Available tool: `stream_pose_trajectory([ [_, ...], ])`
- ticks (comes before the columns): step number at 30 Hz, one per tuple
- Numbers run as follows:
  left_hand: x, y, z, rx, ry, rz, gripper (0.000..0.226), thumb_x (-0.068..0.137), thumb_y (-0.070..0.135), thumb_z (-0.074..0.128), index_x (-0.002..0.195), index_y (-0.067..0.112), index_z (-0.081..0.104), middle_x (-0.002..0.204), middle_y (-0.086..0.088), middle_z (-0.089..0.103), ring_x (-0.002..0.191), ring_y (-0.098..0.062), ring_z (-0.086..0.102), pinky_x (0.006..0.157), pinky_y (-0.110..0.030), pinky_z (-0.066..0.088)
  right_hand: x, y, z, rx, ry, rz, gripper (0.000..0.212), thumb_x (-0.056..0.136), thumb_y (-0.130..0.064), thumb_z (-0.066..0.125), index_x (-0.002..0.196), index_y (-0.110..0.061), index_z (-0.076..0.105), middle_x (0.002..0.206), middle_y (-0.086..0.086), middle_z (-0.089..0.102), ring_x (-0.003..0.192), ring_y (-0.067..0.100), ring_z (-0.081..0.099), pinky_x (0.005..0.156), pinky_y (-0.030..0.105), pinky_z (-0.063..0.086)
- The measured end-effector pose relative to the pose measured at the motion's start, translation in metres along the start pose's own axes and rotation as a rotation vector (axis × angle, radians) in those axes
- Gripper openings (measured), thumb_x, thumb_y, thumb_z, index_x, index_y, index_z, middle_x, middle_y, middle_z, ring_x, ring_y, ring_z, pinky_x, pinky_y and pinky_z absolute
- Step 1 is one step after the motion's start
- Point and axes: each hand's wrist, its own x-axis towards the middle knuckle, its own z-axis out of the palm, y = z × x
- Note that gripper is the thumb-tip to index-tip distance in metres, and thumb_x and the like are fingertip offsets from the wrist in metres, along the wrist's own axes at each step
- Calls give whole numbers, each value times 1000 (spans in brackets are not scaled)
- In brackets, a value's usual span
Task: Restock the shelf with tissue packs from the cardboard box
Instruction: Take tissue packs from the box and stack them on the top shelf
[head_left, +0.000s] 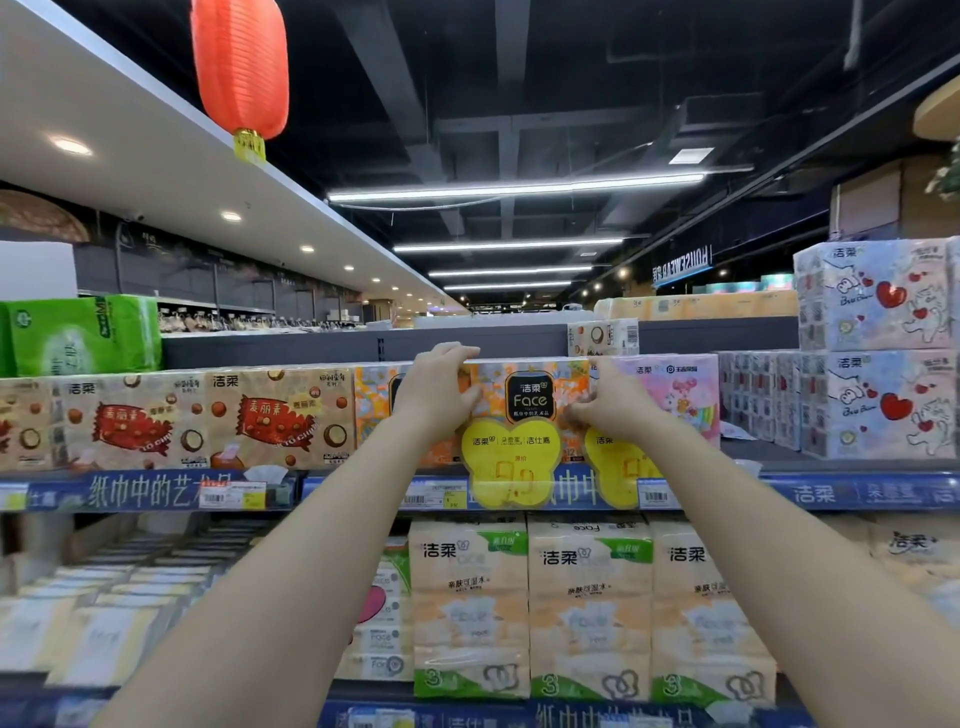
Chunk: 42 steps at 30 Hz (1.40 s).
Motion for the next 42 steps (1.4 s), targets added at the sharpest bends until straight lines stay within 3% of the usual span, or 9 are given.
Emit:
stream_pose_trajectory([
  [3, -18, 4, -3, 70, 37, 55, 55, 96, 29, 68, 149, 23, 55, 159, -5, 49, 148, -27, 41, 121, -44, 35, -11, -5, 3, -63, 89, 4, 65, 89, -28, 76, 142, -14, 40, 102, 5, 67, 84, 21, 67, 66, 37, 56],
  [8, -58, 24, -3, 186, 5, 176, 47, 96, 25, 61, 142, 20, 60, 148, -4, 58, 136, -28, 51, 116, -43, 39, -64, -21, 5, -203, 242, -97, 58, 95, -26, 64, 148, -11, 44, 145, 9, 56, 127, 33, 57, 101, 47, 51],
  [13, -126, 51, -2, 235, -161, 221, 47, 98, 29, 56, 145, 22, 55, 143, -3, 58, 129, -28, 54, 109, -40, 41, -145, -30, 16, -287, 76, -125, 36, 95, -22, 59, 130, -21, 65, 128, 7, 68, 116, 32, 64, 87, 42, 55],
  [17, -209, 65, 5, 186, -359, 166, 50, 101, 29, 54, 149, 19, 49, 140, -8, 56, 128, -32, 52, 100, -43, 43, -224, -12, 43, -375, -132, 10, 49, 98, -25, 59, 146, -20, 52, 144, 5, 59, 123, 27, 61, 96, 43, 54],
  [23, -352, 68, 33, 156, -642, 83, 55, 99, 40, 55, 150, 19, 46, 145, -10, 53, 130, -36, 53, 104, -47, 45, -369, 44, 89, -449, -377, 222, 40, 95, -23, 56, 135, -20, 60, 126, 9, 68, 102, 30, 68, 71, 36, 55],
  [27, -433, 81, 41, 115, -776, 50, 55, 99, 39, 54, 148, 16, 48, 138, -12, 57, 125, -38, 57, 100, -46, 48, -463, 78, 103, -510, -500, 334, 40, 98, -19, 54, 138, -15, 56, 137, 14, 62, 116, 33, 64, 85, 43, 57],
  [31, -488, 106, 54, 78, -887, 39, 57, 103, 41, 52, 155, 20, 41, 148, -11, 52, 131, -37, 53, 106, -48, 45, -534, 115, 104, -479, -579, 474, 45, 100, -25, 56, 144, -17, 53, 130, 9, 64, 104, 29, 68, 73, 37, 56],
  [38, -540, 187, 97, 18, -1034, 107, 55, 106, 39, 50, 156, 20, 39, 154, -10, 46, 137, -36, 47, 113, -49, 39, -608, 191, 67, -479, -623, 664, 46, 101, -24, 50, 147, -16, 50, 149, 11, 53, 133, 33, 53, 105, 44, 49],
  [42, -561, 243, 134, 20, -1114, 131, 57, 105, 39, 50, 158, 20, 37, 151, -12, 48, 134, -37, 50, 109, -49, 44, -638, 245, 34, -458, -647, 734, 54, 102, -24, 48, 154, -15, 41, 155, 10, 47, 137, 31, 49, 107, 41, 47],
])
